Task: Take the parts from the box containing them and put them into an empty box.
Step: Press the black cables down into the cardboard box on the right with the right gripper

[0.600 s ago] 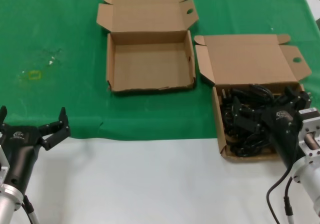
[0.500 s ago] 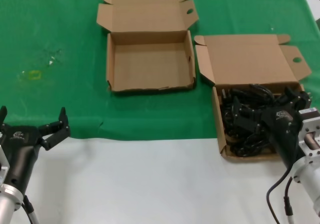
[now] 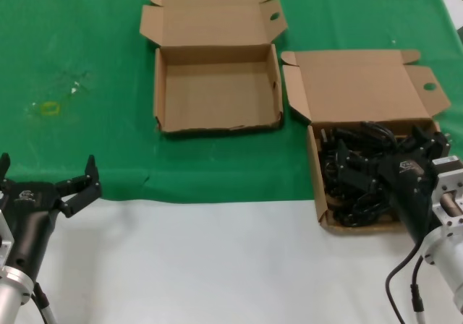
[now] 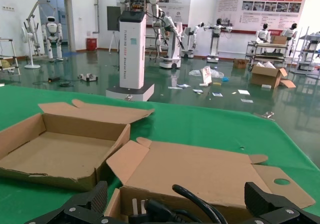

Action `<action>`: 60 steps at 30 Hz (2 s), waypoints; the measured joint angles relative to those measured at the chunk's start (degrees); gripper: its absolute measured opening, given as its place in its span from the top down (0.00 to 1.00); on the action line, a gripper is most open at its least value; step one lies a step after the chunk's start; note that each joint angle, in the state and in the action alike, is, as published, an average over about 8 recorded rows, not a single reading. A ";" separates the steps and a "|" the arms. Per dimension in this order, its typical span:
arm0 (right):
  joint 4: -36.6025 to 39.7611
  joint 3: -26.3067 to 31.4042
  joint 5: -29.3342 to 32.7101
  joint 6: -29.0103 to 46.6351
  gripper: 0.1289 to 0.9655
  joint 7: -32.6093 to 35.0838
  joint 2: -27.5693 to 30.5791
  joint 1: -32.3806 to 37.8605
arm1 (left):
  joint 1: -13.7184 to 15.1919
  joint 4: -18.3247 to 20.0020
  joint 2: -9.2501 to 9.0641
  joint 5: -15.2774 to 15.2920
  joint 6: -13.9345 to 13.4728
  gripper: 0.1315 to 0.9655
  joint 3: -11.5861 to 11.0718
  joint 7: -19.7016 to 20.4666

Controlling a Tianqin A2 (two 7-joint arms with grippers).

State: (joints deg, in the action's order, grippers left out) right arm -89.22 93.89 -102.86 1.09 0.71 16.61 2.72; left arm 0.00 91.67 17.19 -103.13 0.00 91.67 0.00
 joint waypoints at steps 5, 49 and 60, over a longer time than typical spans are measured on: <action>0.00 0.00 0.00 0.00 0.00 0.00 0.00 0.00 | 0.00 0.00 0.00 0.00 0.00 0.00 0.00 0.00; -0.62 11.71 -4.35 -0.10 0.00 -2.62 14.47 3.44 | 0.00 0.00 0.00 0.00 0.00 0.56 0.00 0.00; -1.48 13.88 -3.65 14.20 0.00 -8.13 28.99 8.21 | 0.00 0.00 0.00 0.01 0.00 0.79 0.00 0.00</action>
State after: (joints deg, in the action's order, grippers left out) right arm -90.69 107.77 -106.51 15.29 -7.43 45.60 10.93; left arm 0.00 91.67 17.19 -103.12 0.00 91.68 0.00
